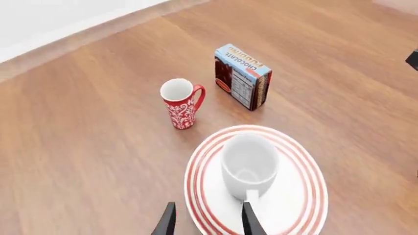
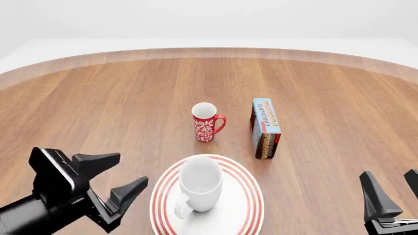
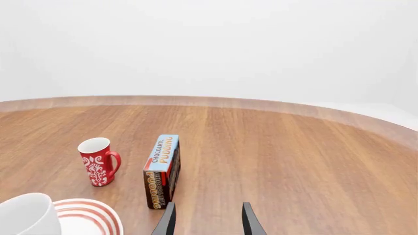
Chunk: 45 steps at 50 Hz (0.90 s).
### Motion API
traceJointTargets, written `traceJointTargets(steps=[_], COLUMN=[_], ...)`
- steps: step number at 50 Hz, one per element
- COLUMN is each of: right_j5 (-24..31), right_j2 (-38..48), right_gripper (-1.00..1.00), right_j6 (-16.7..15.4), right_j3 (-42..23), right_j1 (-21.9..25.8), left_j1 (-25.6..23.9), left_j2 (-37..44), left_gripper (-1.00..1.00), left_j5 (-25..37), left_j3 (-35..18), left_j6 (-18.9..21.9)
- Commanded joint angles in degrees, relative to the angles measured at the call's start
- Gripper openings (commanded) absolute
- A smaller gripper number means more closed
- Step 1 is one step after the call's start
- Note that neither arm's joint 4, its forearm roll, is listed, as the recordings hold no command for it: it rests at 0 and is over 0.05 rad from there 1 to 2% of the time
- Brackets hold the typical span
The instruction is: Pick up the white mug and put it on the plate, and put the chocolate pudding to the right of the plate.
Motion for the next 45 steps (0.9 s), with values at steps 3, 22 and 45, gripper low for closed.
traceJointTargets(steps=[3, 22, 45], right_j5=[0.0, -0.02, -0.04], right_j2=[-0.04, -0.02, 0.03], right_gripper=[1.0, 1.0, 1.0], right_j6=[-0.19, -0.17, -0.35], right_j3=[0.0, 0.03, 0.04], right_j1=[0.14, 0.08, 0.03], left_j1=[8.63, 19.57, 33.31], left_j2=[-14.08, -24.81, -31.31], left_gripper=[1.0, 1.0, 1.0], left_j5=[9.93, 11.89, 0.73], left_j3=[-3.03, -3.64, 7.13], left_j6=[2.99, 2.22, -1.37])
